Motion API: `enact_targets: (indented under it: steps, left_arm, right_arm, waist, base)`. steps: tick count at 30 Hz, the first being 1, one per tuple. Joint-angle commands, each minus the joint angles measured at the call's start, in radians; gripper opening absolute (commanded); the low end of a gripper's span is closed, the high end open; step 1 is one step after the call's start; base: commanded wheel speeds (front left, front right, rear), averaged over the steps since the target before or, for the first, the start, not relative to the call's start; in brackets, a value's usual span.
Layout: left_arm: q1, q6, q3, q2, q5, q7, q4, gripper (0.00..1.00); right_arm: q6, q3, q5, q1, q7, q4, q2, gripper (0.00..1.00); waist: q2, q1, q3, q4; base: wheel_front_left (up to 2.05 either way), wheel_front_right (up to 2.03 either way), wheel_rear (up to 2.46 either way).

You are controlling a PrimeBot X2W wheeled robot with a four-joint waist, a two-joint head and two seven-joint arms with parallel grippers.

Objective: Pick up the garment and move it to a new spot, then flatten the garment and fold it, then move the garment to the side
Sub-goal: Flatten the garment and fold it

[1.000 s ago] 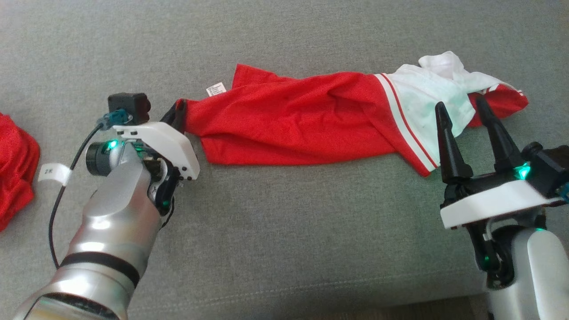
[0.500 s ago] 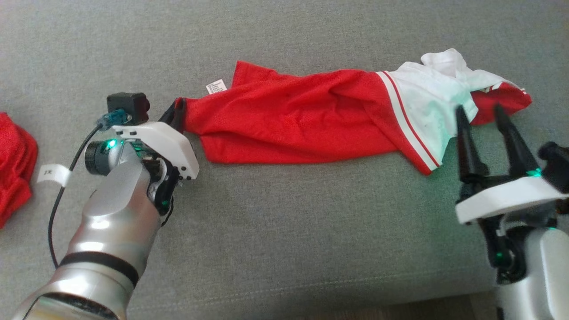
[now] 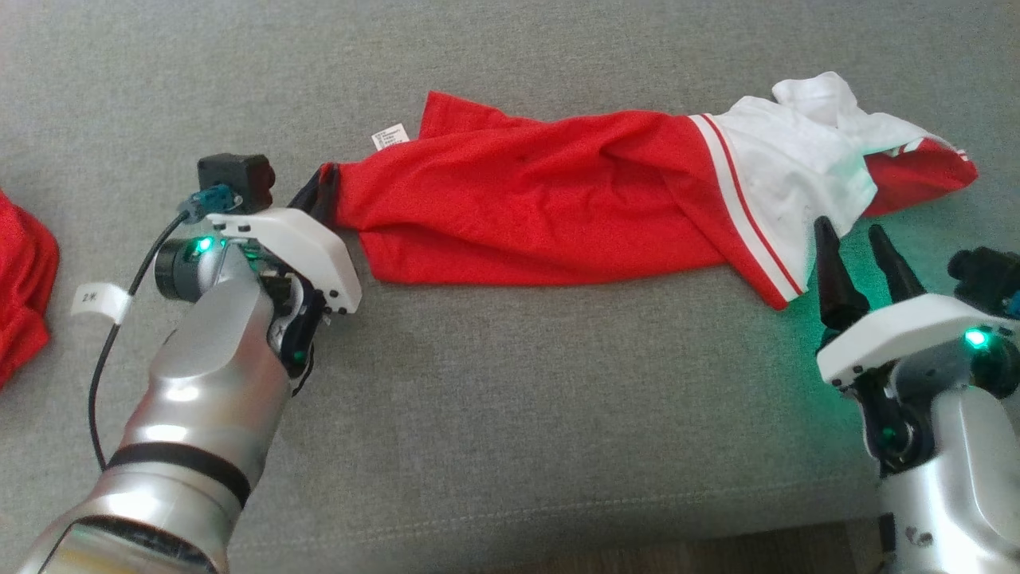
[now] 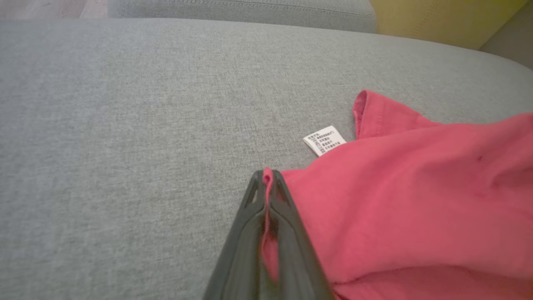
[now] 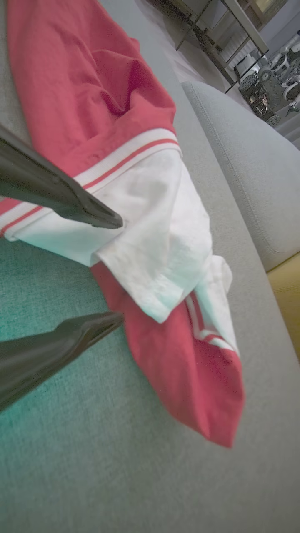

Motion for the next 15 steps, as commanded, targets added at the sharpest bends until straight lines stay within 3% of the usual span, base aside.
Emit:
enact_targets:
  steps: [1, 3, 4, 6, 7, 15]
  left_arm:
    - [-0.045, 0.001, 0.022, 0.029, -0.007, -0.008, -0.024, 0.00]
    - [-0.047, 0.001, 0.020, 0.027, -0.009, -0.008, -0.024, 0.00]
    - [-0.048, 0.001, 0.020, 0.026, -0.010, -0.008, -0.025, 0.00]
    - [-0.049, 0.000, 0.019, 0.025, -0.011, -0.010, -0.025, 0.00]
    - [-0.048, 0.000, 0.019, 0.025, -0.013, -0.011, -0.026, 0.00]
    - [-0.037, 0.001, 0.036, 0.045, -0.021, -0.031, -0.073, 0.00]
  right_arm:
    - [-0.001, 0.023, 0.013, -0.033, 0.003, -0.007, -0.002, 1.00]
    - [-0.001, 0.029, 0.033, -0.054, 0.004, 0.026, -0.004, 1.00]
    - [-0.001, 0.031, 0.037, -0.064, -0.003, 0.037, -0.006, 0.79]
    - [-0.001, 0.037, 0.054, -0.080, -0.015, 0.052, -0.008, 0.04]
    - [-0.001, 0.039, 0.057, -0.084, -0.022, 0.057, -0.011, 0.00]
    - [-0.001, 0.036, 0.027, -0.086, -0.093, -0.004, -0.048, 0.00]
  waist:
    - [0.0000, 0.0000, 0.003, 0.002]
    - [0.0000, 0.0000, 0.006, 0.006]
    - [0.0000, 0.0000, 0.007, 0.008]
    - [0.0000, 0.0000, 0.007, 0.011]
    - [0.0000, 0.0000, 0.007, 0.012]
    - [0.0000, 0.0000, -0.016, 0.011]
  base:
    - [0.00, 0.00, 0.00]
    - [0.00, 0.00, 0.00]
    - [0.00, 0.00, 0.00]
    - [0.00, 0.00, 0.00]
    - [0.00, 0.00, 0.00]
    - [0.00, 0.00, 0.00]
